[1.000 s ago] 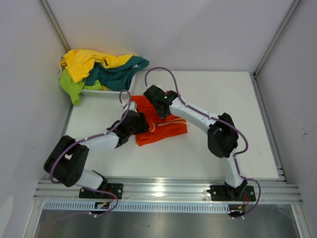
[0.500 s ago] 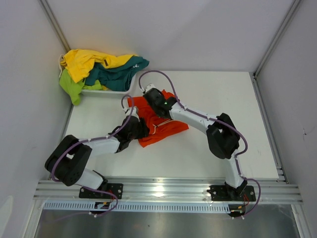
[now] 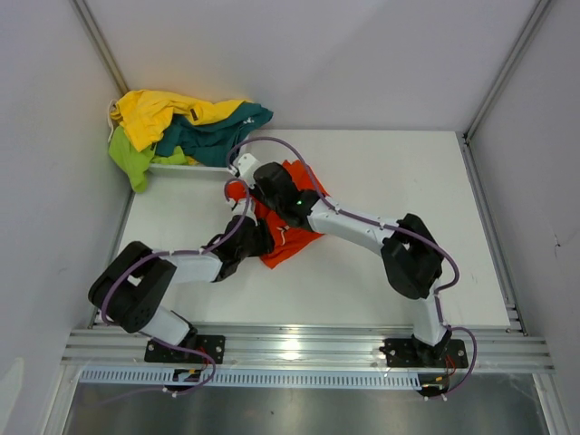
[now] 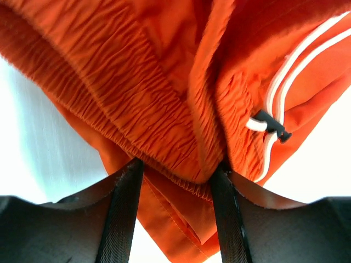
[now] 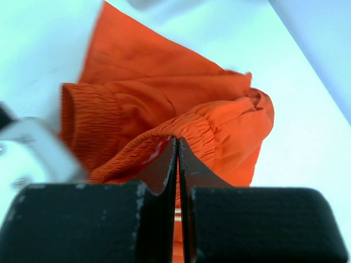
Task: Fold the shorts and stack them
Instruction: Fold the shorts
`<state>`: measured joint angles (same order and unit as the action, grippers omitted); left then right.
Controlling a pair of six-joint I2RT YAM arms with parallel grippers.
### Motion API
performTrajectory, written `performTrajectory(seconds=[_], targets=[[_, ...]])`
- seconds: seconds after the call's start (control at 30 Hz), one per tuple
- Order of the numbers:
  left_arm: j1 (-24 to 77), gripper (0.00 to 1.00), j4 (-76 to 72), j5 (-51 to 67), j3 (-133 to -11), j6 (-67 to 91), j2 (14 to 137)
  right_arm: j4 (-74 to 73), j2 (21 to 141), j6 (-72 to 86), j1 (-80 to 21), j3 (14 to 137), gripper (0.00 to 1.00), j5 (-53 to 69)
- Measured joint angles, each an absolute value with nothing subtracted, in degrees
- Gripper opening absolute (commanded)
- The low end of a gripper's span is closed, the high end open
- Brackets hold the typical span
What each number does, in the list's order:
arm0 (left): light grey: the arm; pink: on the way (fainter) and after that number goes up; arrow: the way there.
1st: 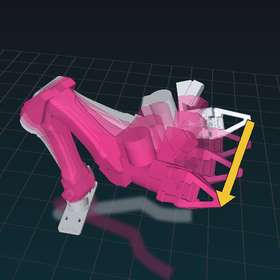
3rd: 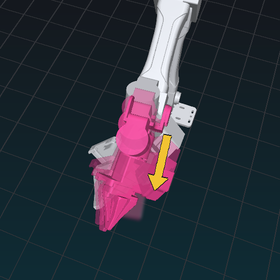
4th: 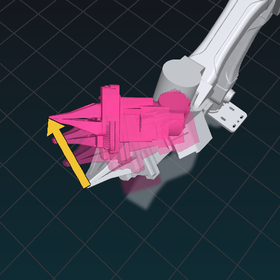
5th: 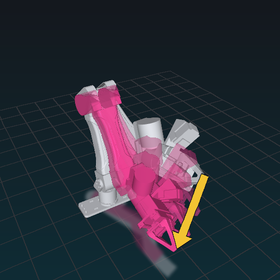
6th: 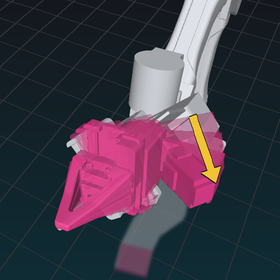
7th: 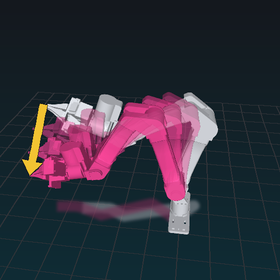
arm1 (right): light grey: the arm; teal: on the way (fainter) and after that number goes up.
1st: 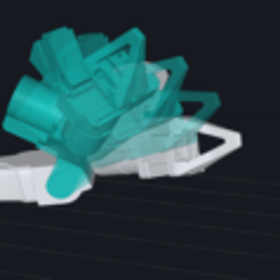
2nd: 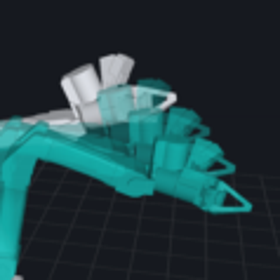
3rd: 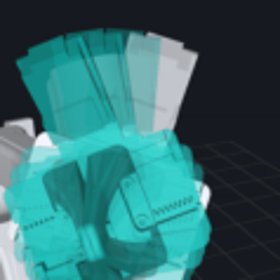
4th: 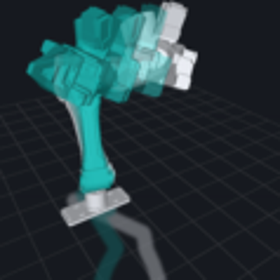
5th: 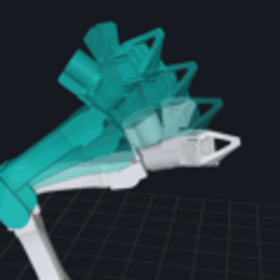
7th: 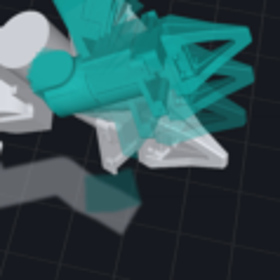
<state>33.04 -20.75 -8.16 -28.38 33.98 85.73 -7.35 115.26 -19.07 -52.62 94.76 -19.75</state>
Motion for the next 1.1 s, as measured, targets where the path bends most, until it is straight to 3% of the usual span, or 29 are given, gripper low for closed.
performTrajectory(seconds=[0.3, 0.83, 0.93, 0.97, 1.03, 1.1], targets=[[33.1, 0.53, -25.1, -8.2, -26.4, 34.0, 86.0, -2.3, 115.6, -21.5, -51.9, 94.2, 0.0, -6.4], [33.0, 0.52, -29.3, -7.2, -24.2, 34.0, 86.0, -6.1, 138.8, -10.4, -45.1, 116.2, 0.02, 22.5], [33.1, 0.52, -29.5, -6.9, -24.1, 34.0, 86.0, -7.4, 140.5, -8.0, -44.4, 117.1, 0.08, 27.4], [33.1, 0.52, -29.6, -6.8, -24.0, 34.0, 86.0, -8.0, 140.9, -7.1, -44.2, 117.5, 0.18, 28.9], [33.3, 0.52, -29.8, -6.7, -23.9, 34.0, 86.0, -8.9, 141.3, -5.2, -43.6, 118.3, 0.27, 31.5], [33.3, 0.52, -29.9, -6.7, -23.8, 34.0, 85.9, -9.2, 141.3, -3.0, -42.9, 119.0, 0.49, 33.8]])
